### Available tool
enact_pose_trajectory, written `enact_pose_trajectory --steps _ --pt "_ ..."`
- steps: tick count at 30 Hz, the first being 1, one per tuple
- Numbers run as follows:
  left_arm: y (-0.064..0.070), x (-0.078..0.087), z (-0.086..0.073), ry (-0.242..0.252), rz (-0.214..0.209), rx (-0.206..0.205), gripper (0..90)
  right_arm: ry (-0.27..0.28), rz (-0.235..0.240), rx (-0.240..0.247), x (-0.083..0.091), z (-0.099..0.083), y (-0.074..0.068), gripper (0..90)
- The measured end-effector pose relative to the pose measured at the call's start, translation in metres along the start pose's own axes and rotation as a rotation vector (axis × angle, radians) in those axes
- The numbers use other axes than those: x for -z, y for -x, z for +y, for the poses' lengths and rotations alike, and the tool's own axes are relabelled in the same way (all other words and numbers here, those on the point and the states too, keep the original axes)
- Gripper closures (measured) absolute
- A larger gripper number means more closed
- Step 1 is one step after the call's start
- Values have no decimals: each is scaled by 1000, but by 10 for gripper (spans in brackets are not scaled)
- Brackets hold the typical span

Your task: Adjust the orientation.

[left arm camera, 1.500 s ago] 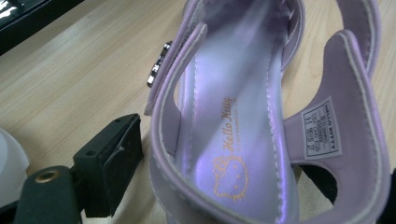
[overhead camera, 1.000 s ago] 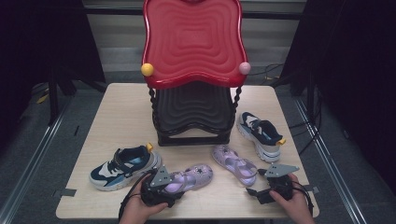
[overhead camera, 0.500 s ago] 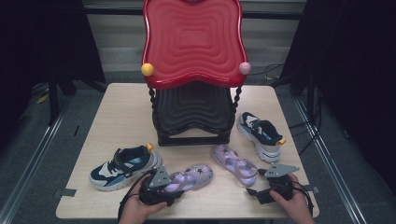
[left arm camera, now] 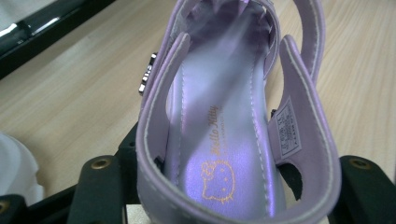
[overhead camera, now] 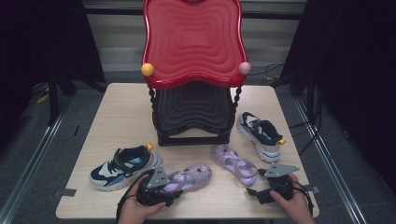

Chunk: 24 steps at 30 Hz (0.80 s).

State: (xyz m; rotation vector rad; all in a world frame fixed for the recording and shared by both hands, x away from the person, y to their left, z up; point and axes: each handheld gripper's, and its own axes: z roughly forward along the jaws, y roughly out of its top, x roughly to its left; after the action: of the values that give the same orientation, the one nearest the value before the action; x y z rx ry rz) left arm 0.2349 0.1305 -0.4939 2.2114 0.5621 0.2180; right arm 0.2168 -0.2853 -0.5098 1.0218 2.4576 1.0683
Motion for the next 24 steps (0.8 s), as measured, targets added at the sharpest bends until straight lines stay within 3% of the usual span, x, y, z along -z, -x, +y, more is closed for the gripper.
enact_pose_trajectory --steps 16,24 --pt "0 26 16 92 40 41 373 0 0 -1 0 0 0 127" --pt "-4 38 23 126 104 82 373 0 1 0 0 0 0 127"
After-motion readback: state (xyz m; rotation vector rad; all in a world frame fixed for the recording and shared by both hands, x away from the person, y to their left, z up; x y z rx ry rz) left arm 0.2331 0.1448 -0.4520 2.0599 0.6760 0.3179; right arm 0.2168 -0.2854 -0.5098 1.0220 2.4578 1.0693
